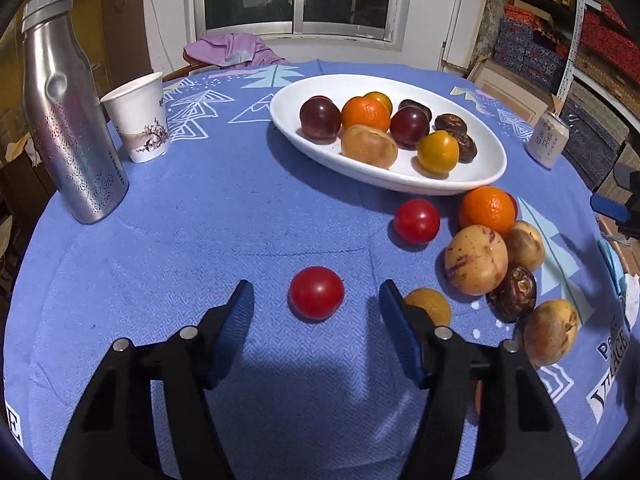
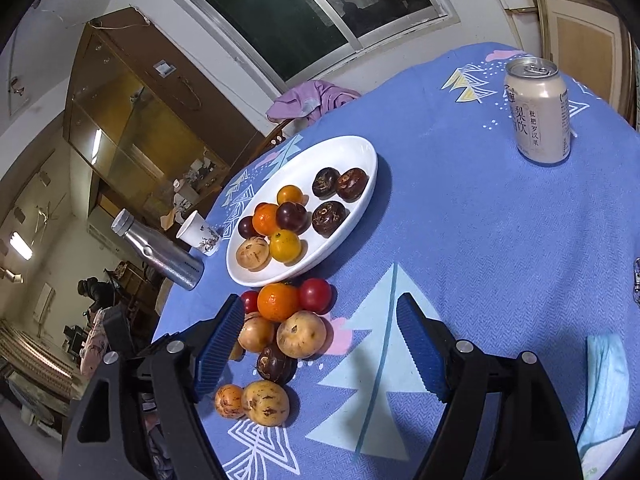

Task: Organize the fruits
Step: 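Grasp a red tomato with the left tool while the right tool grasps a pale pepino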

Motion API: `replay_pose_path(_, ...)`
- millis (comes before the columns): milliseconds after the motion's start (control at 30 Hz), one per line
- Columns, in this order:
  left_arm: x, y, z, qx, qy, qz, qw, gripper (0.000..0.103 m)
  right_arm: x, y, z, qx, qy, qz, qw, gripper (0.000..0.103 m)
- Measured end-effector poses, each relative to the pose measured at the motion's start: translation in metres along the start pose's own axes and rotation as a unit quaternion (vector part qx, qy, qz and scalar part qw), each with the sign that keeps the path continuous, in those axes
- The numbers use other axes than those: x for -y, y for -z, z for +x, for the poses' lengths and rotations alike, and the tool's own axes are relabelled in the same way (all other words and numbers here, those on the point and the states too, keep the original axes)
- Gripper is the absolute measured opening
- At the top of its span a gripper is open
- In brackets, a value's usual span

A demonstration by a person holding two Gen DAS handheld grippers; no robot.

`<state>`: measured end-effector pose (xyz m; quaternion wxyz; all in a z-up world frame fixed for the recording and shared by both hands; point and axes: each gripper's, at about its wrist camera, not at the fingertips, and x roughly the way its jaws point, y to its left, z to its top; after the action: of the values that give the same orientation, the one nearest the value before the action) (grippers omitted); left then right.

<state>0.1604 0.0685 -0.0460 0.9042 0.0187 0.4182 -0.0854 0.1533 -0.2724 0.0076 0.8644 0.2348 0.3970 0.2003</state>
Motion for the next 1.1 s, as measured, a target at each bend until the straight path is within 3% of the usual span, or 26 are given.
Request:
replay_pose_path(133, 0.004, -0.001, 0.002, -0.001, -0.008, 0.011, 0.9999, 0.064, 0.001, 0.001, 0.004, -0.008, -0.002, 0.004, 1.000, 0.080)
replay_pose_path(367, 0.002, -0.004, 0.009, -0.016, 0.005, 0.006, 0.9998, 0.039, -0.002, 0.005, 0.008, -0.015, 0.003, -0.005, 1.000, 0.080)
replay_pose_path(533, 0.001, -0.005, 0.009, -0.014, 0.010, 0.000, 0.9999, 0.031, -0.009, 0.009, 0.015, -0.034, -0.015, -0.016, 0.999, 0.080)
replay_pose_path(700, 0.001, -0.006, 0.010, -0.015, 0.012, -0.003, 0.9998, 0.030, -0.020, 0.023, 0.033, -0.069, -0.017, -0.043, 0.996, 0.076)
replay_pose_path(867, 0.001, -0.006, 0.011, -0.016, 0.008, 0.001, 0.9998, 0.030, -0.024, 0.030, 0.048, -0.088, -0.002, -0.057, 0.995, 0.056)
replay_pose_path(1100, 0.003, -0.006, 0.012, -0.017, 0.001, 0.006, 0.9998, 0.030, -0.028, 0.027, 0.073, -0.098, 0.012, -0.054, 0.994, 0.055)
